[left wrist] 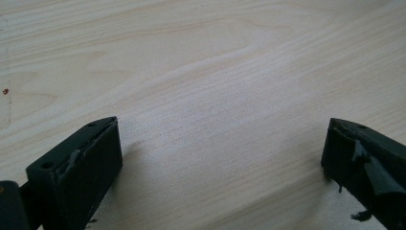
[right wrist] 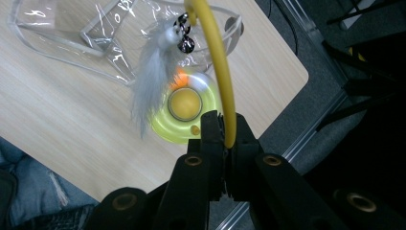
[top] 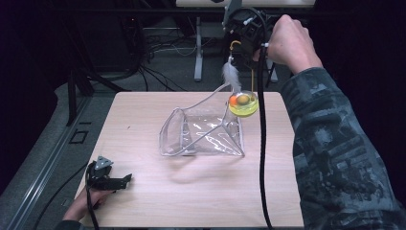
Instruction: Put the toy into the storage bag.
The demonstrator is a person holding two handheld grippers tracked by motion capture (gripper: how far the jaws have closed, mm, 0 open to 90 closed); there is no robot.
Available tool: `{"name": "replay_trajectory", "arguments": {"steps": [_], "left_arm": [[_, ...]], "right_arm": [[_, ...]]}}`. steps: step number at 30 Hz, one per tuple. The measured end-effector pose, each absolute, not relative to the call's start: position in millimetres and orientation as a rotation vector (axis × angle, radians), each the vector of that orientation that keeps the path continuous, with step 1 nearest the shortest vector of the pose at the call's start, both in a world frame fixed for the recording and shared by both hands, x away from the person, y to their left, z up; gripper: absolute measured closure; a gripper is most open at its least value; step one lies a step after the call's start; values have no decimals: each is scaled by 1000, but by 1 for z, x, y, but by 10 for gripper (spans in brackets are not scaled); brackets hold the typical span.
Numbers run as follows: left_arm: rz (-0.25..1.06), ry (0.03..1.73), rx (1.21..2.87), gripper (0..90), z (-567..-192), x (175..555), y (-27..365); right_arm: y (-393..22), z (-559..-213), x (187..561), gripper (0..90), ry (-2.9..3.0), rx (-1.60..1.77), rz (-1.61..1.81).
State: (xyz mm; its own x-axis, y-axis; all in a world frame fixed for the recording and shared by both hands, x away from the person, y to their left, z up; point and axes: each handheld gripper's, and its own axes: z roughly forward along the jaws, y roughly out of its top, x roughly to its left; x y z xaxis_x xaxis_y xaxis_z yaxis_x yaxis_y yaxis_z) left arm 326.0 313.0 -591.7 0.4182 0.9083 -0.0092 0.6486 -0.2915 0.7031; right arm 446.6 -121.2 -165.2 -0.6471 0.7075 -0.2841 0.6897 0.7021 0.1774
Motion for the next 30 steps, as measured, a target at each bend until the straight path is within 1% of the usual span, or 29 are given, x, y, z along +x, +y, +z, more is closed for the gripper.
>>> {"name": "replay_trajectory", "arguments": {"steps": [18,30], "left_arm": [[528,1312,2043,3,-592,326,313],[535,1309,2038,3,-592,326,313]], "right_arm": [[-70,-159,446,879,2600,961,104],[-49,-168,453,878,2621,945,143]]}}
